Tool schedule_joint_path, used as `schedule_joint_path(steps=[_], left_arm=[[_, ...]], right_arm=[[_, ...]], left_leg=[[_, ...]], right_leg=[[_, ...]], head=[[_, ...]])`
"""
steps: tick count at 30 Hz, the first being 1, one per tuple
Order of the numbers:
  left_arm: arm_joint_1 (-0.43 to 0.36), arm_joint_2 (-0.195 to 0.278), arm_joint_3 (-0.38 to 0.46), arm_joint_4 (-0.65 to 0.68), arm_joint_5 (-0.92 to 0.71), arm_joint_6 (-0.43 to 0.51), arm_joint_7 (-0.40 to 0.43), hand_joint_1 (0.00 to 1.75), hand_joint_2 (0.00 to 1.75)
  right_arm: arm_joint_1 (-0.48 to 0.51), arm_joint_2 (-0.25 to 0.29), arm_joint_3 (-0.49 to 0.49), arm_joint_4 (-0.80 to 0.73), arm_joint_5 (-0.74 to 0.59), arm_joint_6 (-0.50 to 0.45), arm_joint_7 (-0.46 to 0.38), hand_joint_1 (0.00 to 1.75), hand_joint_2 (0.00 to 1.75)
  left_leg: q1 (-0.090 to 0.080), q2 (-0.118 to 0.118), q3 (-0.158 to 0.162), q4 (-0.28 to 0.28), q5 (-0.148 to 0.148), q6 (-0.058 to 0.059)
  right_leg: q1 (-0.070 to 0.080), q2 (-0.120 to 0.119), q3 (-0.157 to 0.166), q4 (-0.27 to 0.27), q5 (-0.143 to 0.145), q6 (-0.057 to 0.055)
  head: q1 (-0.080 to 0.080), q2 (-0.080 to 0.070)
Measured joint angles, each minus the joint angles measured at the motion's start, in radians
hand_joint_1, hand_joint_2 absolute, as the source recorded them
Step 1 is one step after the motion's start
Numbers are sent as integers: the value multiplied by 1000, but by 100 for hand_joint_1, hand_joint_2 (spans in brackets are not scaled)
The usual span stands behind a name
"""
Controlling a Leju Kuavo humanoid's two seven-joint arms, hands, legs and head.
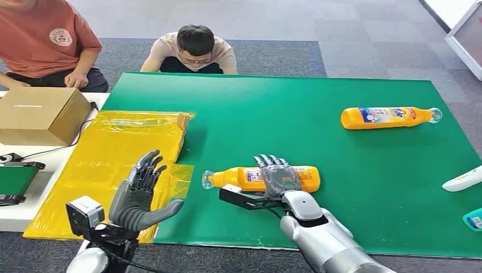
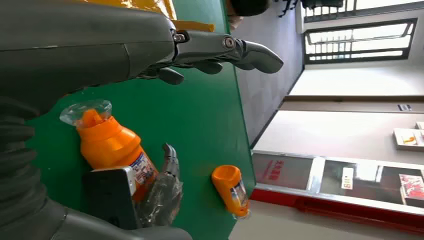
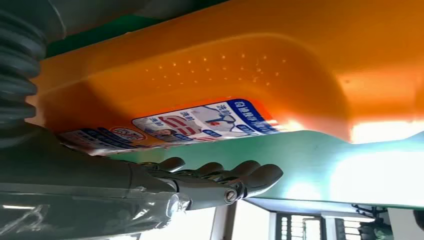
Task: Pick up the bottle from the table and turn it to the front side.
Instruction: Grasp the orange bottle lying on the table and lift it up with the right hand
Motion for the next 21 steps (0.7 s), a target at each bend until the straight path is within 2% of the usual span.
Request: schedule_joint_path(steps=[10, 21], left_arm=[[0, 0, 0, 0, 3, -11, 0, 0, 175], [3, 1, 1, -1, 3, -14, 0, 0, 175]], right_arm=[[-26, -3, 4, 11, 12, 21, 40, 0, 175], [-40, -61, -21, 37, 70, 8, 108, 0, 175]], left_leg=[[0, 0, 1, 0, 0, 0], [0, 0, 3, 0, 0, 1]], right_leg=[[0, 0, 0, 0, 0, 0], [0, 0, 3, 0, 1, 1]], head=[[0, 0], [0, 0]])
